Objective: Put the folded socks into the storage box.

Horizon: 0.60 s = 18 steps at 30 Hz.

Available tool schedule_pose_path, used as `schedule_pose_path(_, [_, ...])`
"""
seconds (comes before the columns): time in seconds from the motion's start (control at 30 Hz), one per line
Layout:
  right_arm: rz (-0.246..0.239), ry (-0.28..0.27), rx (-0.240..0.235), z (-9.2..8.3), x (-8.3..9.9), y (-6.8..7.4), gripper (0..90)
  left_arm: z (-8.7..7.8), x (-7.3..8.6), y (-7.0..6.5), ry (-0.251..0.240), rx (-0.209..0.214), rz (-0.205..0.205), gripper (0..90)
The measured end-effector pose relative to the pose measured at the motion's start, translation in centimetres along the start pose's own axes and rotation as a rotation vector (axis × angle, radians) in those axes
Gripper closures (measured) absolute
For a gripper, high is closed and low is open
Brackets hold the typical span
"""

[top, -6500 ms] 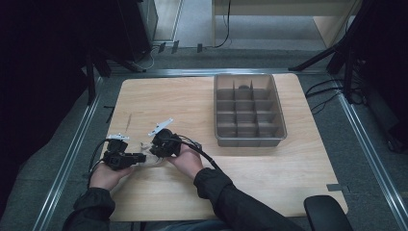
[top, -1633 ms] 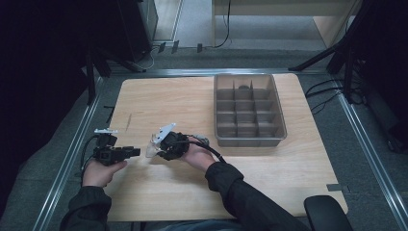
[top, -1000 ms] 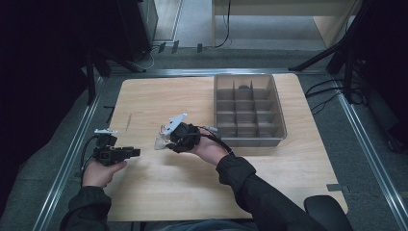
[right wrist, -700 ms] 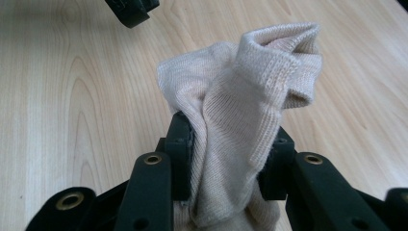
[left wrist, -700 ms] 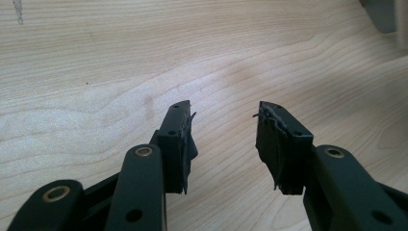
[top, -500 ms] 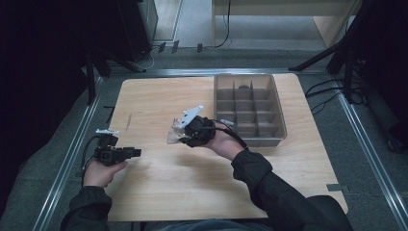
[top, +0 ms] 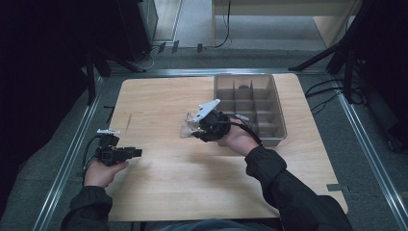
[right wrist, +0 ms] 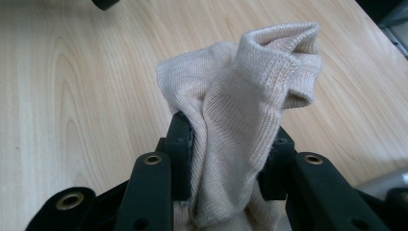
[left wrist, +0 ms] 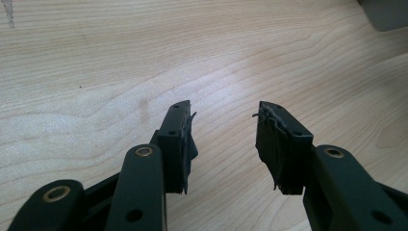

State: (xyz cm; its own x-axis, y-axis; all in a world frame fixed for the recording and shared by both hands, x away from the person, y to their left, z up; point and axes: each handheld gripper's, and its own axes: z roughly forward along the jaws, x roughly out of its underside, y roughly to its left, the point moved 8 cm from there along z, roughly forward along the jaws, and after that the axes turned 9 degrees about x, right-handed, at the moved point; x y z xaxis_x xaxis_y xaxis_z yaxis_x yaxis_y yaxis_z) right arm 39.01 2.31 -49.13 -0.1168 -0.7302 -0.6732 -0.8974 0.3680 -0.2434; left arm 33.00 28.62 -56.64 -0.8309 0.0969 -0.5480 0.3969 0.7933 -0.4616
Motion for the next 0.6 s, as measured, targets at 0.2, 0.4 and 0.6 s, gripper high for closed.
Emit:
schedule_pose_path(0.2, [0.041,0.014,0.017,-1.2,1.2,-1.2,64.3,0.3,0.3,0.0,0.013,-0.004,0.002,55.5])
schedule_pose_path(0.4, [0.067,0.020,0.031,-2.4,2.4,-2.9,64.3,0.5,0.3,-0.1,0.018,0.001,0.007,55.6])
schedule_pose_path(0.6, [0.048,0.040,0.051,-3.3,3.6,-4.2,64.3,0.6,0.3,-0.3,0.022,0.002,0.012,55.7])
